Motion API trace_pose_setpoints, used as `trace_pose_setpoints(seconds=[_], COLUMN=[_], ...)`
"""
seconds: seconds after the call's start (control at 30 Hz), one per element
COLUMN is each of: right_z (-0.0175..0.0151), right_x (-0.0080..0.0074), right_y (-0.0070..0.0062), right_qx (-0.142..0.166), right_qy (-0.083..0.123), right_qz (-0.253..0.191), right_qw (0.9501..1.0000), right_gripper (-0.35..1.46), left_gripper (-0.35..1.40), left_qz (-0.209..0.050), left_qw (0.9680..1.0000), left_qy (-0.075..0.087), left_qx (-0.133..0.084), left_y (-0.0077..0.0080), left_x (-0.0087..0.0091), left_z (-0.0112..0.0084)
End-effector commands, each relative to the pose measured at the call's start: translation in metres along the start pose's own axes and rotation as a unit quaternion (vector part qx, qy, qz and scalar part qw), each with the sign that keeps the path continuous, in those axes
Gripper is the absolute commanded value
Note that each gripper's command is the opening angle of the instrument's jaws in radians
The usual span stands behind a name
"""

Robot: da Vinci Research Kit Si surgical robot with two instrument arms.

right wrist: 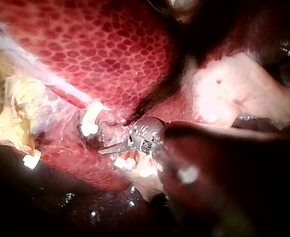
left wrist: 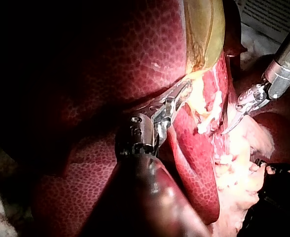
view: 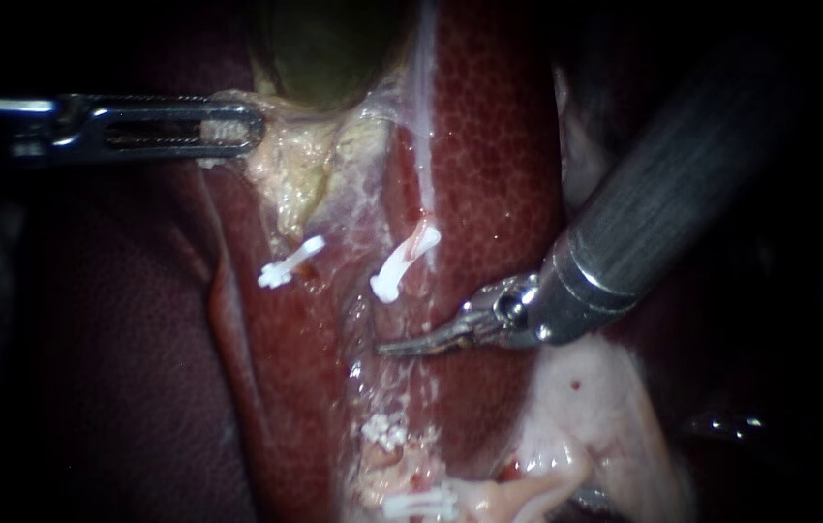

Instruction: Go back from the cut right tube

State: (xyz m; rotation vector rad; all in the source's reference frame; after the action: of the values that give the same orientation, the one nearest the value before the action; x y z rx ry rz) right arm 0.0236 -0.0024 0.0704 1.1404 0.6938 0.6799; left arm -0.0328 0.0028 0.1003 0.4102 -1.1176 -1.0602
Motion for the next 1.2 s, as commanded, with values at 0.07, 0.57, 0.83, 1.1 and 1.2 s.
trace_pose_setpoints(seconds=[0.07,0.57,0.83,1.1,1.2], right_z=[0.0000,0.0002,0.0003,-0.0002,-0.0011], right_x=[0.0000,0.0000,0.0000,-0.0005,-0.0014], right_y=[-0.0001,-0.0001,-0.0002,-0.0003,-0.0005], right_qx=[0.000,0.034,0.034,0.032,0.017], right_qy=[0.000,0.033,0.069,0.069,0.079], right_qz=[0.003,0.003,0.006,-0.027,-0.098], right_qw=[1.0000,0.9989,0.9970,0.9968,0.9919], right_gripper=[-0.35,0.93,1.36,1.41,1.43], left_gripper=[-0.35,-0.35,-0.35,-0.35,-0.35], left_qz=[0.000,0.000,0.000,0.000,0.000], left_qw=[1.0000,1.0000,1.0000,1.0000,1.0000], left_qy=[0.000,0.000,0.000,0.000,0.000], left_qx=[0.000,0.000,0.000,-0.001,-0.001], left_y=[0.0000,0.0000,0.0000,0.0000,0.0000], left_x=[0.0000,0.0001,0.0001,0.0002,0.0002], left_z=[0.0000,0.0000,0.0001,0.0001,0.0001])
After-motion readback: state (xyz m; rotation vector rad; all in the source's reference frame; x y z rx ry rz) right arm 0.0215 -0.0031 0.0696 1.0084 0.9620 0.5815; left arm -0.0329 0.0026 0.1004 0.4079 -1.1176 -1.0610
